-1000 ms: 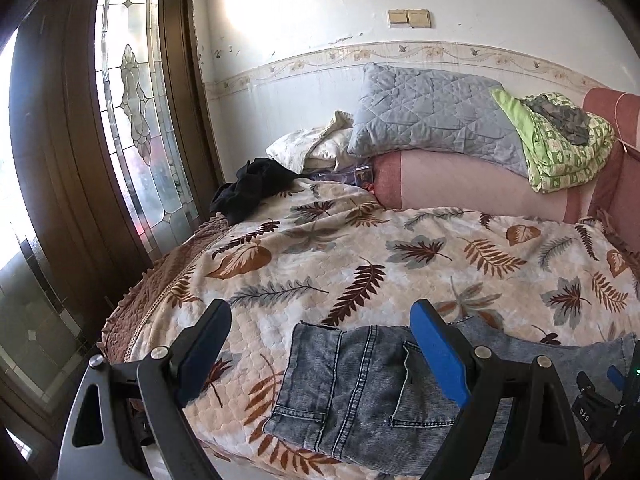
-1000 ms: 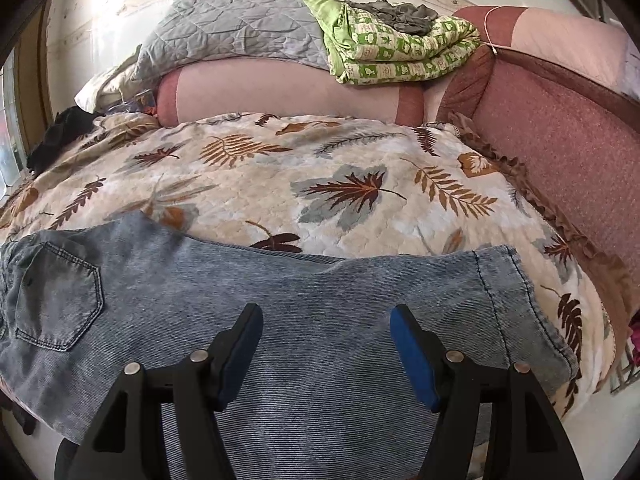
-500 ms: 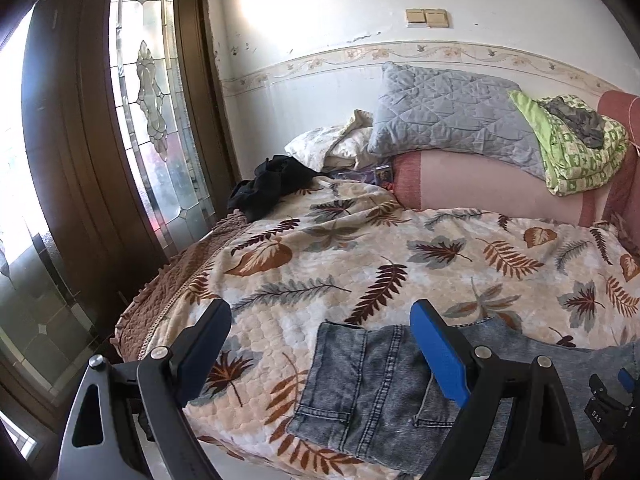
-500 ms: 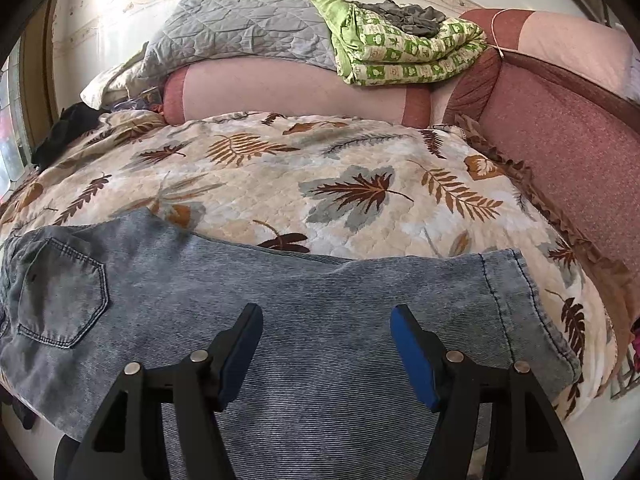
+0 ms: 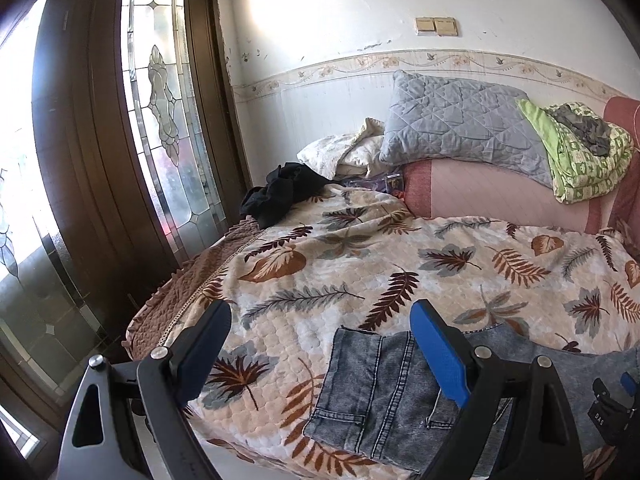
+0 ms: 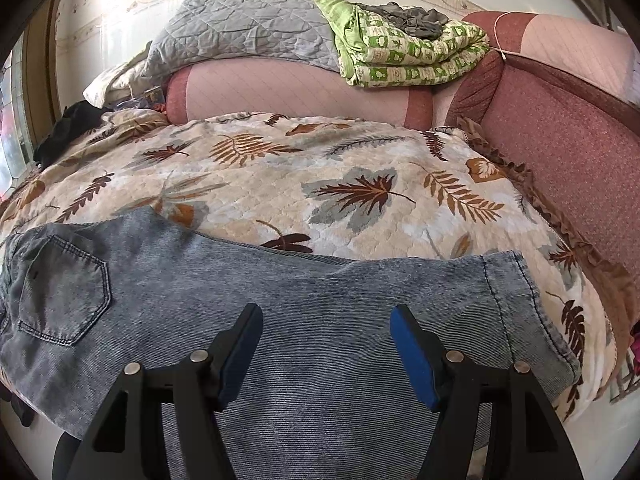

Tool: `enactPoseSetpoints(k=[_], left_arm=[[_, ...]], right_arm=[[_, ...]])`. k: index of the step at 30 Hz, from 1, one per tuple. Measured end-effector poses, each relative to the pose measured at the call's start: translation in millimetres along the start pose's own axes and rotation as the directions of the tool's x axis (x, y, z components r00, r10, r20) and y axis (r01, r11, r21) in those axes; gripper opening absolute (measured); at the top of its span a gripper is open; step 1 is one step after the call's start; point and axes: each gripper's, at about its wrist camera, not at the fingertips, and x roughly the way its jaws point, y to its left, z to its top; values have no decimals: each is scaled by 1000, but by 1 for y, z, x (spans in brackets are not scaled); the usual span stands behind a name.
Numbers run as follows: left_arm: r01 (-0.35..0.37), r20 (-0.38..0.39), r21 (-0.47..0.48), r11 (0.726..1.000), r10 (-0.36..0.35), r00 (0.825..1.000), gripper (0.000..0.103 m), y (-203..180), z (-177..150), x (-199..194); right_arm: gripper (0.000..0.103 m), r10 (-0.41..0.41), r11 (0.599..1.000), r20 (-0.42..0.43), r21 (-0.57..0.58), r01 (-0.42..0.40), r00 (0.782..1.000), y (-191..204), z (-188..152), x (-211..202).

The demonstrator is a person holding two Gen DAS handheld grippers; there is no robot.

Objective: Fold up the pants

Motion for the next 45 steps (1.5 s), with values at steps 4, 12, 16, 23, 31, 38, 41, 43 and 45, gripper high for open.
enactPoseSetpoints(k=[4, 12, 16, 23, 31, 38, 41, 43, 45], left_arm=[[-2, 8, -1, 1000, 2, 1000, 91, 1, 0, -2], [24, -11, 3, 1000, -24, 1000, 91, -5, -2, -6], [123, -77, 76, 989, -118, 990, 91, -45, -17, -4], [281, -176, 189, 941, -249, 952, 91, -122, -32, -7], [163, -98, 146, 976, -149, 984, 91, -94, -9, -12], [70, -52, 70, 995, -67, 996, 91, -45, -3, -7], [71, -63, 37, 997, -69, 996, 91, -32, -4, -2], [70, -65, 33, 997, -68, 996, 91, -27, -5, 1], [63, -63, 30, 998, -61, 996, 91, -23, -5, 4]], right_arm=[[70, 1, 1000, 0, 2, -1, 1000, 0, 0, -1], [70, 16, 1000, -2, -7, -16, 1000, -5, 1, -4], [70, 96, 995, -23, 21, -96, 995, -40, 10, -16], [70, -41, 995, 43, 92, 37, 998, -124, 24, -42], [70, 29, 997, 79, 64, -35, 996, -102, 15, -36], [70, 45, 998, 97, -42, -41, 994, -60, 11, -25], [70, 61, 997, 88, -60, -56, 994, -47, 9, -22], [70, 60, 995, 92, -82, -52, 994, -37, 9, -21], [70, 51, 994, 100, -101, -41, 994, -29, 7, -22]])
